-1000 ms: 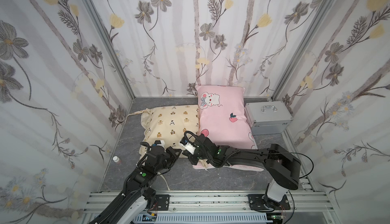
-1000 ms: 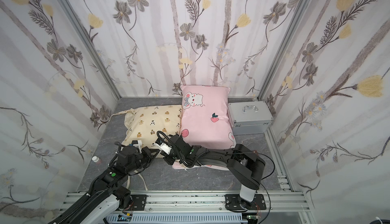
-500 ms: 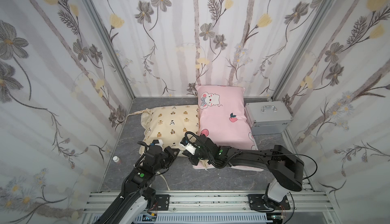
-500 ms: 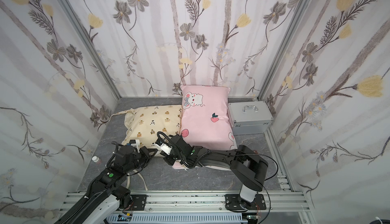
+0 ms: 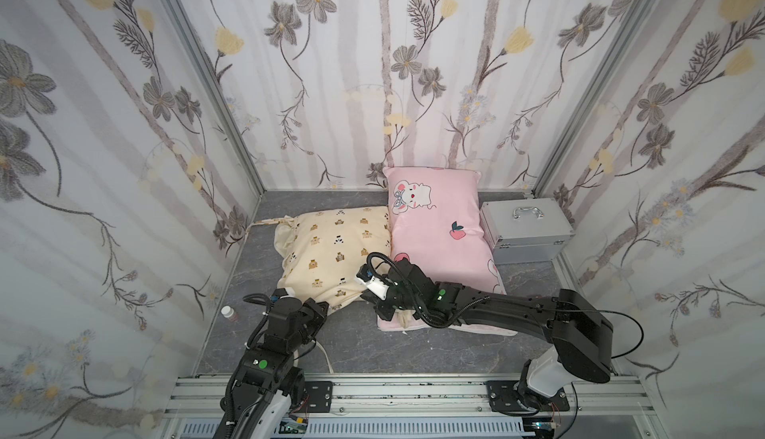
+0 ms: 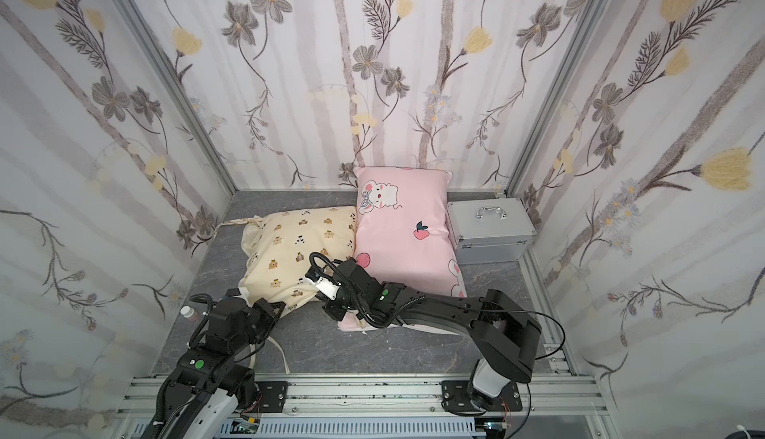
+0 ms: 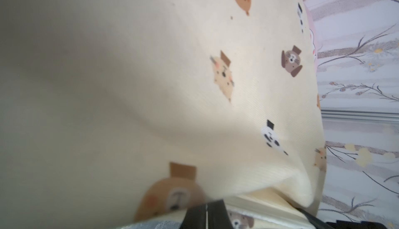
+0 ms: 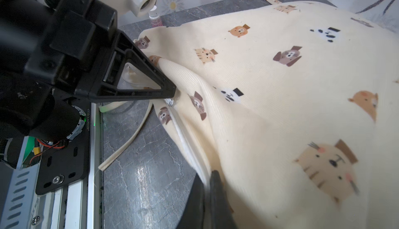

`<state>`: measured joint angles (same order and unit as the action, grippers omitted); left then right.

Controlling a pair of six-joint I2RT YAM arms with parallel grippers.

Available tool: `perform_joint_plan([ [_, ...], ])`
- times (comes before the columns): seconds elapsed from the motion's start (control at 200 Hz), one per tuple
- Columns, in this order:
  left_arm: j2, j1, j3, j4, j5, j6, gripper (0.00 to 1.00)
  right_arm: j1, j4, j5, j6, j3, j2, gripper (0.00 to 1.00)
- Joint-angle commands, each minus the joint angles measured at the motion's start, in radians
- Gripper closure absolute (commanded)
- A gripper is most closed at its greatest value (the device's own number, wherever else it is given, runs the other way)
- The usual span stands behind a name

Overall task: Zip up pillowcases
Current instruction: Zip the zipper on the pillowcase, then place the pillowcase at the center of the board.

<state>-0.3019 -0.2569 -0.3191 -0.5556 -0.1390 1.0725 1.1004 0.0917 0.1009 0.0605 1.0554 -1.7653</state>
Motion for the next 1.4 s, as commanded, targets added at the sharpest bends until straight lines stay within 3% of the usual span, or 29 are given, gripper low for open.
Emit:
perform_joint_plan([
  [0.0,0.033,0.037,0.015,-0.201,0.130,-0.021,1.00,-0.010,-0.010,-0.083,-0.030,0.036,0.023,1.00],
  [0.165,0.060,0.095,0.018,-0.223,0.151,-0.026,1.00,-0.042,-0.012,-0.078,-0.092,0.040,0.059,1.00],
  [0.665,-0.102,0.226,-0.045,-0.146,0.113,-0.138,1.00,-0.156,-0.032,-0.029,-0.171,-0.010,0.220,1.00],
  [0.679,-0.107,0.226,-0.056,-0.150,0.120,-0.144,1.00,-0.158,-0.041,-0.026,-0.173,-0.006,0.223,0.96],
  [0.719,-0.129,0.226,-0.096,-0.162,0.136,-0.174,0.97,-0.166,-0.067,-0.015,-0.175,0.003,0.234,0.59],
  [0.724,-0.132,0.226,-0.104,-0.165,0.137,-0.178,0.95,-0.166,-0.067,-0.015,-0.175,0.003,0.234,0.59],
  [0.729,-0.134,0.226,-0.111,-0.166,0.139,-0.185,0.94,-0.169,-0.075,-0.014,-0.176,0.004,0.236,0.50],
  [0.764,-0.160,0.225,-0.168,-0.191,0.153,-0.224,0.80,-0.183,-0.095,-0.016,-0.183,0.005,0.256,0.09],
  [0.779,-0.172,0.225,-0.194,-0.204,0.162,-0.243,0.74,-0.192,-0.104,-0.017,-0.186,0.005,0.265,0.01],
  [0.839,-0.223,0.223,-0.313,-0.254,0.198,-0.324,0.58,-0.236,-0.148,-0.021,-0.197,-0.005,0.310,0.00],
  [0.964,-0.348,0.222,-0.517,-0.303,0.244,-0.477,0.36,-0.396,-0.245,-0.089,-0.244,-0.041,0.397,0.00],
  [1.109,-0.494,0.220,-0.557,-0.178,0.334,-0.626,0.16,-0.629,-0.253,-0.175,-0.277,-0.139,0.447,0.00],
  [1.219,-0.528,0.223,-0.433,0.096,0.462,-0.721,0.11,-0.780,-0.193,-0.206,-0.262,-0.207,0.427,0.00],
  [1.394,-0.630,0.240,-0.283,0.437,0.498,-0.739,0.11,-0.921,-0.065,-0.214,-0.277,-0.266,0.337,0.00],
])
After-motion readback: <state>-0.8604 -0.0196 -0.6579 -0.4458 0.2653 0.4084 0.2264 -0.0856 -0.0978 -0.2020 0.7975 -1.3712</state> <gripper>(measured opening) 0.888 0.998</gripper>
